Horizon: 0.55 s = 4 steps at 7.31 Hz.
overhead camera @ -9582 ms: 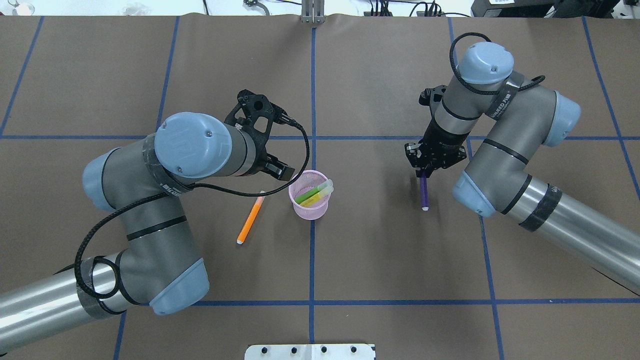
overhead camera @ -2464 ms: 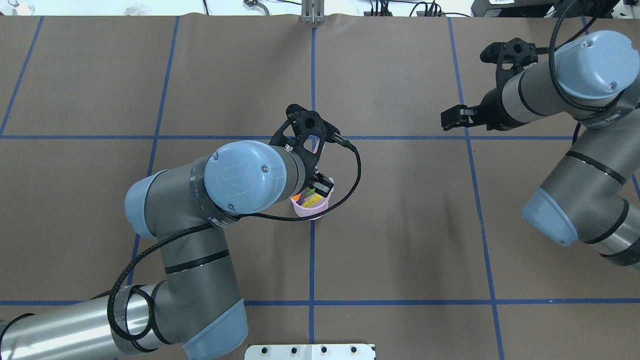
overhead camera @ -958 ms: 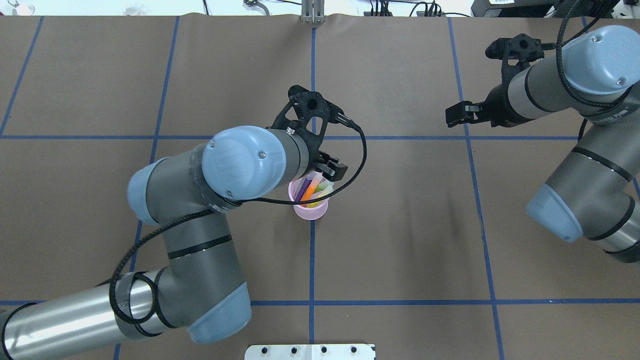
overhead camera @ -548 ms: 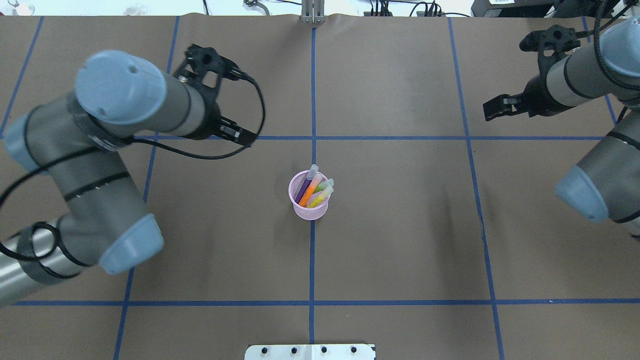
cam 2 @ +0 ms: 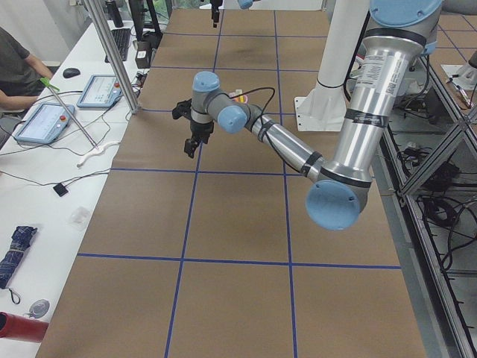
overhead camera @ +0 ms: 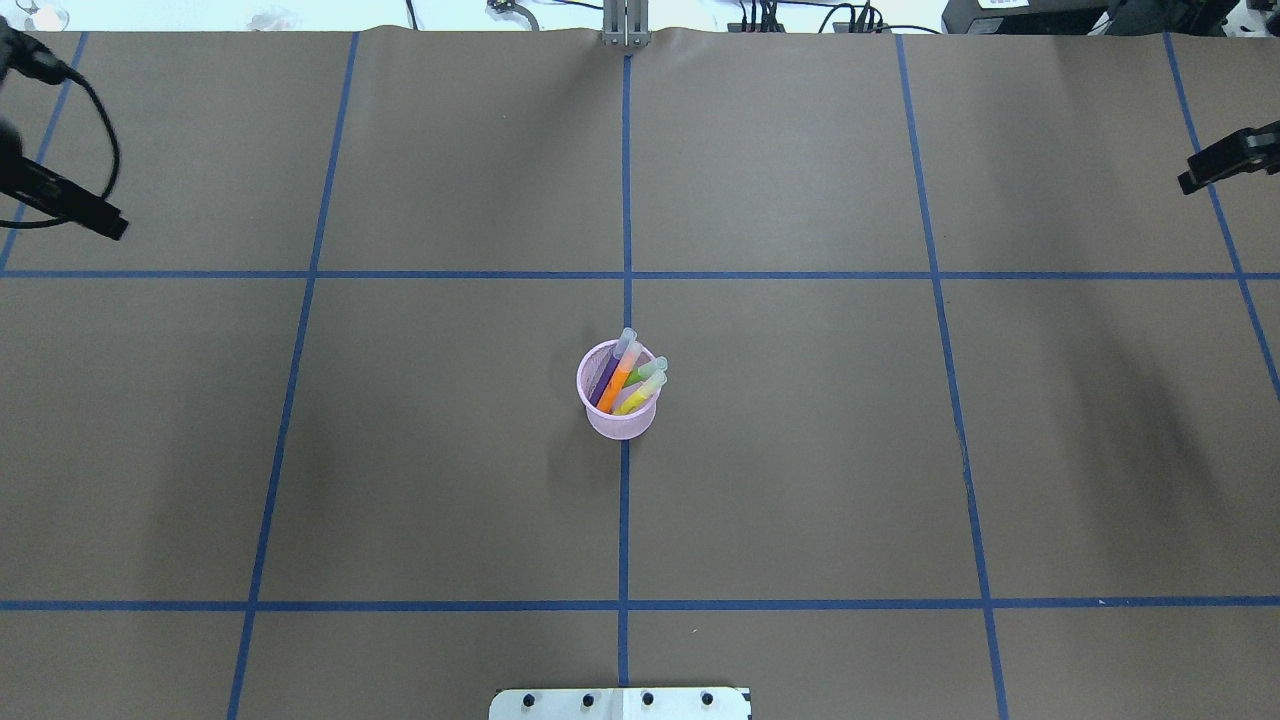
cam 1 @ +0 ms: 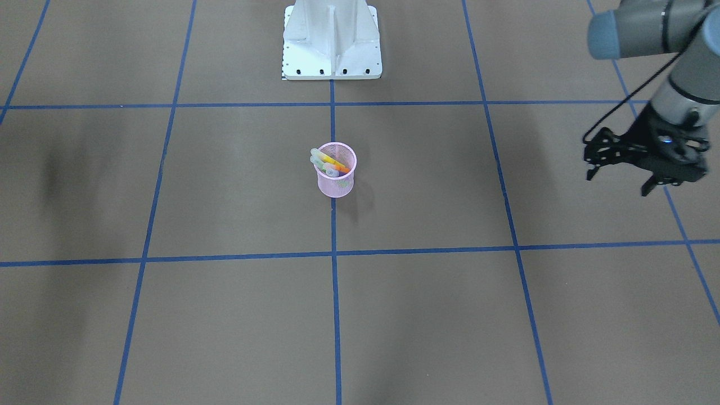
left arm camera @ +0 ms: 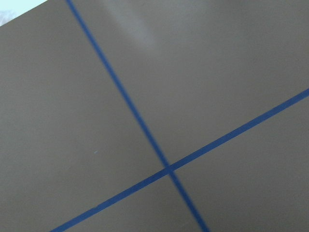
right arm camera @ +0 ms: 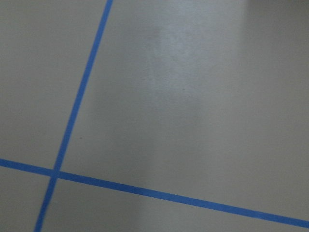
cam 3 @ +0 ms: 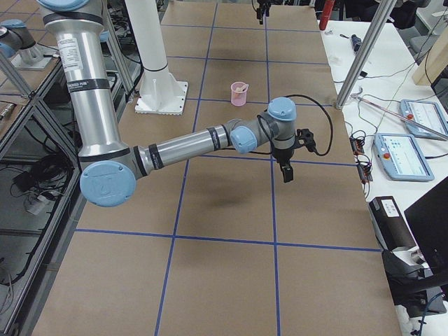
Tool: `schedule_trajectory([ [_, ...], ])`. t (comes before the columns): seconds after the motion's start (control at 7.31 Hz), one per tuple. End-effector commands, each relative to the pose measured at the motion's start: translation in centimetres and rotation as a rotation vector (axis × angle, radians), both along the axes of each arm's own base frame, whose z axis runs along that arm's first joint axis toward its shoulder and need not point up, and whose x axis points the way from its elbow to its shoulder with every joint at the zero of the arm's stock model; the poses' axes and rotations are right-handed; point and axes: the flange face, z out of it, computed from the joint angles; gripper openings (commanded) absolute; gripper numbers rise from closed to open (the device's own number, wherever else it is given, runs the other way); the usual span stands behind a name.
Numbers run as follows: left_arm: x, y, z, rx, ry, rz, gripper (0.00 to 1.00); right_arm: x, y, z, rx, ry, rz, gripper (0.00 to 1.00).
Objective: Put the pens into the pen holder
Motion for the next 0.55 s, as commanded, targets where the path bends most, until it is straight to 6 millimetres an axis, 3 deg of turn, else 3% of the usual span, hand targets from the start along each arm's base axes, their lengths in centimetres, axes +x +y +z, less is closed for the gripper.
schedule_trajectory([
  [0.0, -9.9, -1.2, 8.8, -0.175, 0.058, -0.07, 1.0, 7.5, 2.2, 8.0, -0.026, -0.015, -0.046, 1.0],
  [0.14, -12.6, -1.5, 12.9, -0.194, 0.076, -0.037, 1.0, 10.0, 2.7, 10.9, -0.025, -0.028, -0.071, 1.0],
  [0.27, -13.3, -1.5, 16.2, -0.251, 0.066, -0.045, 1.0, 10.3, 3.4, 12.3, -0.058, -0.024, -0.094, 1.0],
  [0.41, -15.5, -1.4, 17.7, -0.277, 0.073, -0.085, 1.0, 10.4, 3.4, 12.3, -0.103, -0.025, -0.092, 1.0],
])
